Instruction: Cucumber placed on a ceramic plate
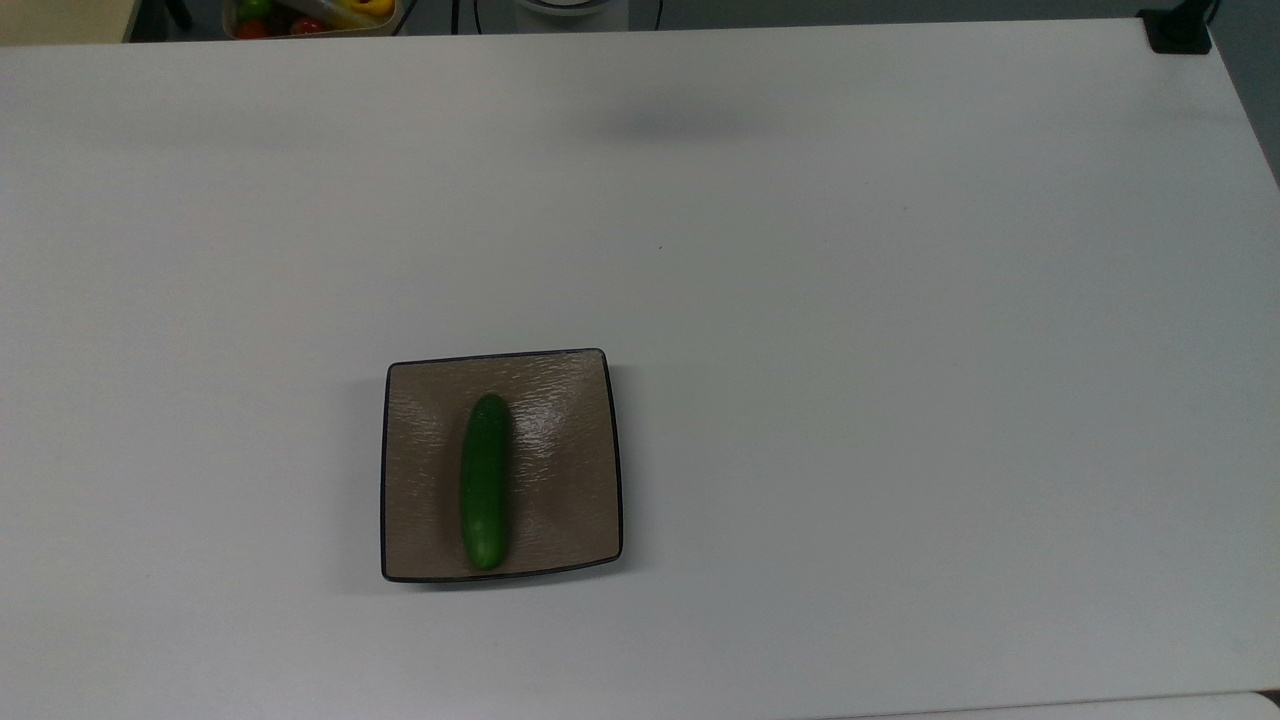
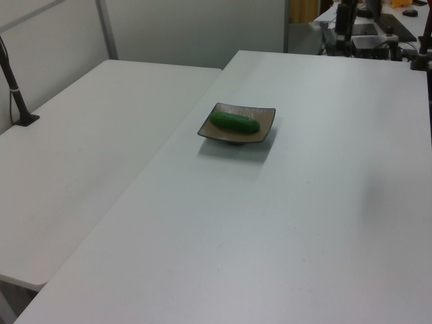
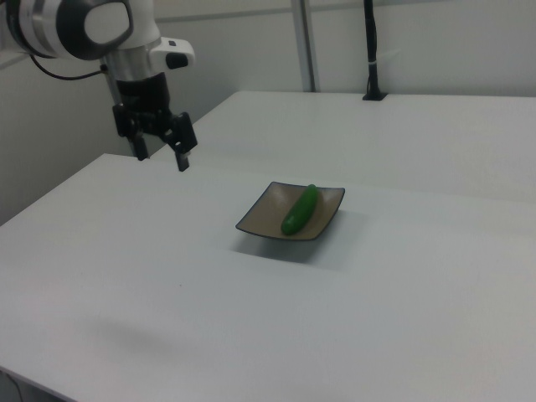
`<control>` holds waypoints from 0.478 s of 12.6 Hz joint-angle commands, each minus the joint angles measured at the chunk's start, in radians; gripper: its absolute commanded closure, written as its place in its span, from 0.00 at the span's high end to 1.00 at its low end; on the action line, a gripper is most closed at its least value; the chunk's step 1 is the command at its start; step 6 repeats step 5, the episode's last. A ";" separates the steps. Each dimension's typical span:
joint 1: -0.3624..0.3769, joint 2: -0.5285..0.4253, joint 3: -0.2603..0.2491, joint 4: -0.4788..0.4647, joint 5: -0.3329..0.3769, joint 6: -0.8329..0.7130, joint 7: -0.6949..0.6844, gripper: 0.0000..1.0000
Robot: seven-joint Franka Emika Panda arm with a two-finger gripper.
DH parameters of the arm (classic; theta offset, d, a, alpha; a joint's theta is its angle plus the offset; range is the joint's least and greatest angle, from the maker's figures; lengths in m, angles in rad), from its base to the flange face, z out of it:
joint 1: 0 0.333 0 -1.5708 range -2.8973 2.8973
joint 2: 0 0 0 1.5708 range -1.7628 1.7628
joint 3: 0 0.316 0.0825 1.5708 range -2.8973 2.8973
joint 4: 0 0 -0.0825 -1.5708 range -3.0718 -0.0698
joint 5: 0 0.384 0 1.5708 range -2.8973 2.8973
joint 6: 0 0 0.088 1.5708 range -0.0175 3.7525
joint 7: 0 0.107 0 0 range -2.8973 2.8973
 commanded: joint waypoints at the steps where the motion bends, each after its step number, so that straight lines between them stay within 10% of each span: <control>1: 0.002 0.054 -0.009 -0.007 -0.004 0.139 -0.037 1.00; 6: 0.002 0.076 -0.008 0.012 -0.011 0.148 -0.039 1.00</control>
